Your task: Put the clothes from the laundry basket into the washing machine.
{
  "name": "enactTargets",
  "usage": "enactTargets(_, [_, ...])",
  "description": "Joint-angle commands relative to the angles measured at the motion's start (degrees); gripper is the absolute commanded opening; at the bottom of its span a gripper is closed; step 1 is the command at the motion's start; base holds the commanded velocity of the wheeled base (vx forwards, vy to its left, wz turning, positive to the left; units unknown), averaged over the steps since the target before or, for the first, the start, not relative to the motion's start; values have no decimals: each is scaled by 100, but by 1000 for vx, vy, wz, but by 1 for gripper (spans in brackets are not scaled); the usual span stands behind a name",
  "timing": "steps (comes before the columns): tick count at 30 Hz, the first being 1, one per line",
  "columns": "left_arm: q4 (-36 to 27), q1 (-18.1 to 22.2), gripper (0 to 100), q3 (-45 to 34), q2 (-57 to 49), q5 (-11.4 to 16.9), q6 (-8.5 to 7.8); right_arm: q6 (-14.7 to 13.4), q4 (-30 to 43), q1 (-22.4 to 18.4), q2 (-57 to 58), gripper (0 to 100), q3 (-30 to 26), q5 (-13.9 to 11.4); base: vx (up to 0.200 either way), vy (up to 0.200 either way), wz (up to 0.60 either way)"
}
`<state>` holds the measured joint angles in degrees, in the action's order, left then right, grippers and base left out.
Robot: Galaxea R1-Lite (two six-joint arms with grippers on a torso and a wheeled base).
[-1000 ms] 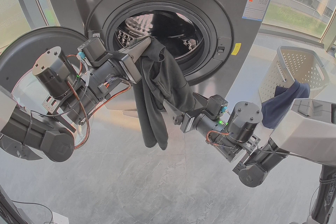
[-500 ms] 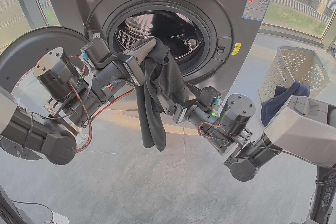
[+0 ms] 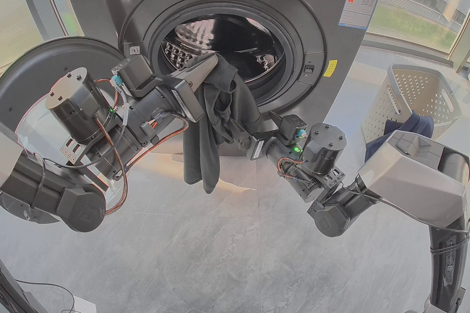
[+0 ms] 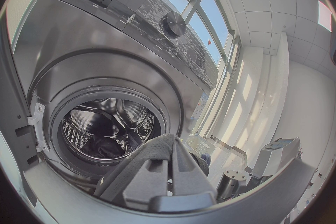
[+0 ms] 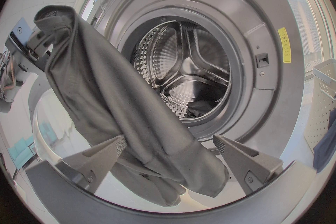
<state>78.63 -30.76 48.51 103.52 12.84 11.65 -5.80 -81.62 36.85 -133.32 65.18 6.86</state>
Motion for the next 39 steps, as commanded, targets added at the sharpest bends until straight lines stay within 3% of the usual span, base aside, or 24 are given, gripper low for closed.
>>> enactTargets(1, [3,8,0,10,-8,0,4,0,5,-143,-116,100,65,8,0,0,0])
enactTargets(9, [3,0,0,45,54,0,4,0,14,-310,-168,100,73,-1,0,0,0])
enactTargets(19, [-67,17,0,80,1,-9,4,0,-65,226,-335,100,-463,-10,0,0,0])
enactTargets(25, [-49,0,0,80,1,-150,-5,9,-3,305,-406,100,-401,-10,0,0,0])
enactTargets(33, [-23,0,0,71,45,-159,-5,18,199,243,-476,100,416,8,0,0,0])
enactTargets(39, [3,26,0,71,54,-150,-5,18,93,182,-142,100,-14,-1,0,0,0])
